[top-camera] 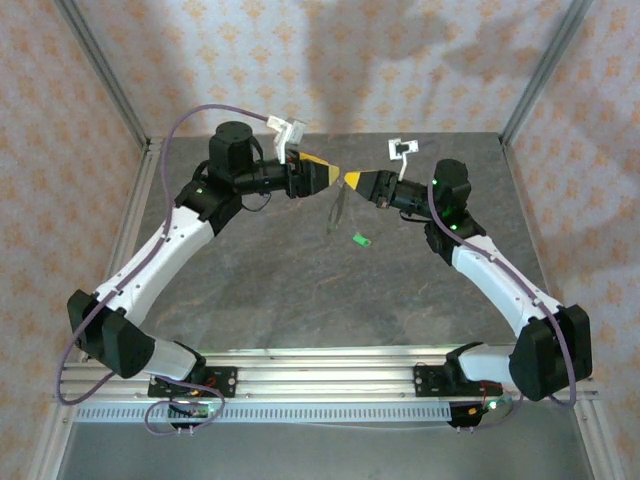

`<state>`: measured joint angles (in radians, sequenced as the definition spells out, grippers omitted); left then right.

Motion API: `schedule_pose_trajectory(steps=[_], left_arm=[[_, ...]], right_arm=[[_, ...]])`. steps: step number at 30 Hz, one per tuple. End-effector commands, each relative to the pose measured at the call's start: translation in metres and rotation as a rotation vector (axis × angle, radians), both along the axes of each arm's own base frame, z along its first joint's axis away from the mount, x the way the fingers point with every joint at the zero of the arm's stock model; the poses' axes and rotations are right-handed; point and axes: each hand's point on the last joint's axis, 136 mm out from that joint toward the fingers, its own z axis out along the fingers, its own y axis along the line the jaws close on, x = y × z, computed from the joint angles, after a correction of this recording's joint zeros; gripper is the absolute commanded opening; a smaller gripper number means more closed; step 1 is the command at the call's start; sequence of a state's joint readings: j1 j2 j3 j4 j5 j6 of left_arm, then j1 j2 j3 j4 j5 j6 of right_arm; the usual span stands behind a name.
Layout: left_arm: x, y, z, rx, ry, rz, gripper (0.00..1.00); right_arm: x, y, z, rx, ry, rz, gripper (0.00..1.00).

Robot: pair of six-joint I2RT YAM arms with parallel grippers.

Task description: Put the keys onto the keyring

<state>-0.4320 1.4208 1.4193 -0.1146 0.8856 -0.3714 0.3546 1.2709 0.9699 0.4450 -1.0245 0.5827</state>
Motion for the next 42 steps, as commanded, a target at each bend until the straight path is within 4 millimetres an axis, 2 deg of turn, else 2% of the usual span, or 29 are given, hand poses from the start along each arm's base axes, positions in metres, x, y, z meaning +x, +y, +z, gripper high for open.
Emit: schedule_pose_trajectory(steps=[1, 4, 9, 13, 16, 19, 22, 25, 27, 30, 31, 32, 35, 42], left_arm=[[0.013, 0.017, 0.020, -0.034, -0.005, 0.152, 0.71], [0.031, 0.037, 0.006, 0.030, 0.059, 0.310, 0.99], [0.061, 0.087, -0.024, 0.158, 0.168, 0.638, 1.00], [0.069, 0.116, -0.035, 0.220, 0.116, 0.790, 1.00], [0.070, 0.132, -0.037, 0.200, 0.114, 0.863, 1.00], [0.066, 0.124, -0.041, 0.176, 0.124, 0.776, 0.97], [0.058, 0.098, -0.039, 0.122, 0.089, 0.618, 0.91], [0.048, 0.076, -0.029, 0.054, 0.045, 0.475, 0.86], [0.038, 0.063, -0.014, -0.019, -0.002, 0.386, 0.83], [0.030, 0.050, 0.002, -0.103, -0.034, 0.290, 0.69], [0.028, 0.046, 0.007, -0.133, -0.040, 0.256, 0.61], [0.027, 0.041, 0.011, -0.166, -0.030, 0.230, 0.55], [0.025, 0.033, 0.024, -0.245, -0.038, 0.167, 0.46], [0.024, 0.023, 0.038, -0.294, -0.047, 0.100, 0.37]], right_arm=[[0.009, -0.006, 0.026, 0.059, -0.072, -0.074, 0.00], [0.015, -0.008, 0.028, 0.065, -0.064, -0.099, 0.00], [0.024, -0.010, 0.026, 0.068, -0.047, -0.134, 0.00], [0.030, -0.011, 0.026, 0.077, -0.044, -0.155, 0.00], [0.030, -0.011, 0.030, 0.104, -0.065, -0.153, 0.00], [0.027, -0.008, 0.039, 0.141, -0.100, -0.122, 0.00], [0.023, -0.005, 0.049, 0.172, -0.131, -0.075, 0.00], [0.019, -0.002, 0.059, 0.202, -0.161, -0.037, 0.00], [0.018, -0.001, 0.066, 0.230, -0.169, -0.017, 0.00], [0.018, -0.002, 0.075, 0.284, -0.174, -0.002, 0.00], [0.018, -0.002, 0.078, 0.303, -0.173, 0.004, 0.00], [0.018, -0.003, 0.081, 0.325, -0.171, 0.011, 0.00], [0.020, -0.005, 0.086, 0.372, -0.157, 0.013, 0.00], [0.022, -0.005, 0.091, 0.421, -0.122, 0.009, 0.00]])
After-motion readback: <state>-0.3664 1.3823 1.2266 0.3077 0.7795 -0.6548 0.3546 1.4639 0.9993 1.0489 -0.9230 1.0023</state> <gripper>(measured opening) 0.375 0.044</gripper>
